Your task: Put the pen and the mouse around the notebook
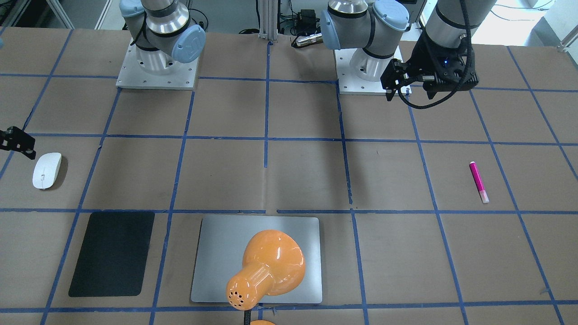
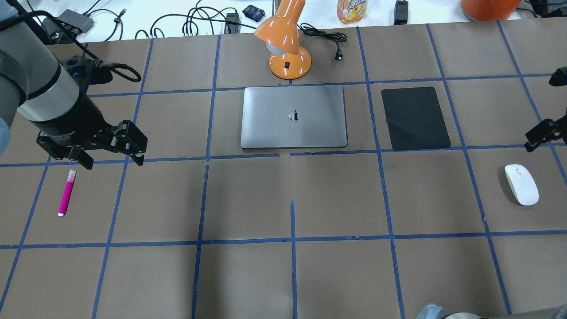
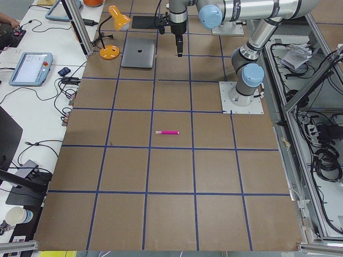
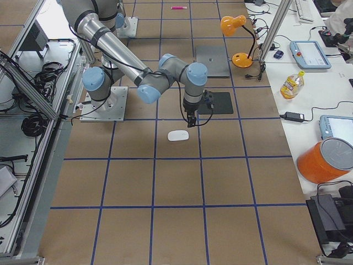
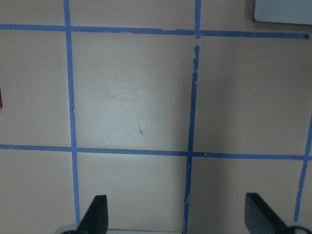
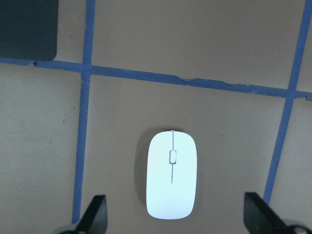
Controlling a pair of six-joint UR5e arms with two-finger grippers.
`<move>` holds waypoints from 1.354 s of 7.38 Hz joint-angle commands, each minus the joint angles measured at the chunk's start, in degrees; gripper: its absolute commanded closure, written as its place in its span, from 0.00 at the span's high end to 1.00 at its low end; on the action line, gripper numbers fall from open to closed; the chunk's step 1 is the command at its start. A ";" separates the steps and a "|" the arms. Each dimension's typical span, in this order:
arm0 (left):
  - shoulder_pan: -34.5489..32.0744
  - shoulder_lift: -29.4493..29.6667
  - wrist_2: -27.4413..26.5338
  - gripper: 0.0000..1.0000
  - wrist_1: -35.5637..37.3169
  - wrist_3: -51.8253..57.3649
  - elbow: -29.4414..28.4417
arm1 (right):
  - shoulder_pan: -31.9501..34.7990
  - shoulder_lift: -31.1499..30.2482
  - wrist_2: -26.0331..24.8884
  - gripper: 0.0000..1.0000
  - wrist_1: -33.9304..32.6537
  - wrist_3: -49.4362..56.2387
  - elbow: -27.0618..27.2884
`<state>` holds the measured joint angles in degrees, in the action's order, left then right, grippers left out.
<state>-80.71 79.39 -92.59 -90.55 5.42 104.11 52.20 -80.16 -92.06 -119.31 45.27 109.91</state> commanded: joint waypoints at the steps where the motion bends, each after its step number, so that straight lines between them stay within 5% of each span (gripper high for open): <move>1: 5.10 -0.38 -0.31 1.00 2.57 6.92 2.24 | -0.70 4.02 0.04 1.00 -14.66 0.97 8.54; 7: 26.00 1.98 0.13 1.00 9.99 25.47 7.40 | -1.49 8.26 -1.18 0.95 -19.64 0.35 10.58; 10: 31.83 6.54 -0.14 1.00 29.15 30.70 16.19 | -1.49 8.17 -1.54 0.55 -19.82 -0.70 10.76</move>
<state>-50.97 83.66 -92.58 -68.96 34.48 116.85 50.72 -71.94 -93.53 -139.19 45.10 120.62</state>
